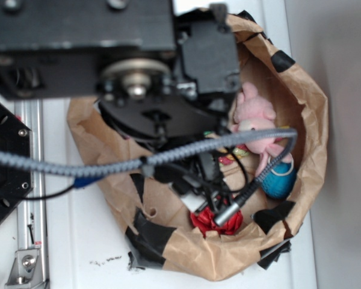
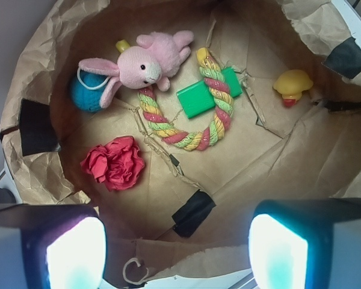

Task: Grab the red paper.

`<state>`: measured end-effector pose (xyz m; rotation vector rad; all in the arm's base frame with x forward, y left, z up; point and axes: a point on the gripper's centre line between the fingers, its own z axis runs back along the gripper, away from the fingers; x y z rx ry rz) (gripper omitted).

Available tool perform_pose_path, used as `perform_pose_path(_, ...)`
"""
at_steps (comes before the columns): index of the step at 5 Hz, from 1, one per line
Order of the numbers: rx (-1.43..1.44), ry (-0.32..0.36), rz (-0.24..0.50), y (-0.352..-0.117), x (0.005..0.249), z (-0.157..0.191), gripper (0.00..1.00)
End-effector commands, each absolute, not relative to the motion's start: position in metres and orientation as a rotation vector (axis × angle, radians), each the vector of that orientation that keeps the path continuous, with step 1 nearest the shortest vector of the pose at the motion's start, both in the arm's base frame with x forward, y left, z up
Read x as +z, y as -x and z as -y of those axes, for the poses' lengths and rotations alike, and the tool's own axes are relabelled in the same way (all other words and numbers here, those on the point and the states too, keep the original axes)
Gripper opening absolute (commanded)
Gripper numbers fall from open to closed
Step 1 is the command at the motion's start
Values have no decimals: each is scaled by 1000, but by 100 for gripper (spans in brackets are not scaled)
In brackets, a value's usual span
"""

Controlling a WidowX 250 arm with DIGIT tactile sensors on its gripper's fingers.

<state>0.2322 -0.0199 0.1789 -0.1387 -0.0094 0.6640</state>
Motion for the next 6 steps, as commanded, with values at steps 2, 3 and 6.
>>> perform_pose_path(2, 693, 118, 52, -285, 145, 17, 100)
perform_pose_path(3, 815, 147, 133, -323, 120, 34, 100)
perform_pose_path(6, 912, 228, -150, -301, 89, 61, 100)
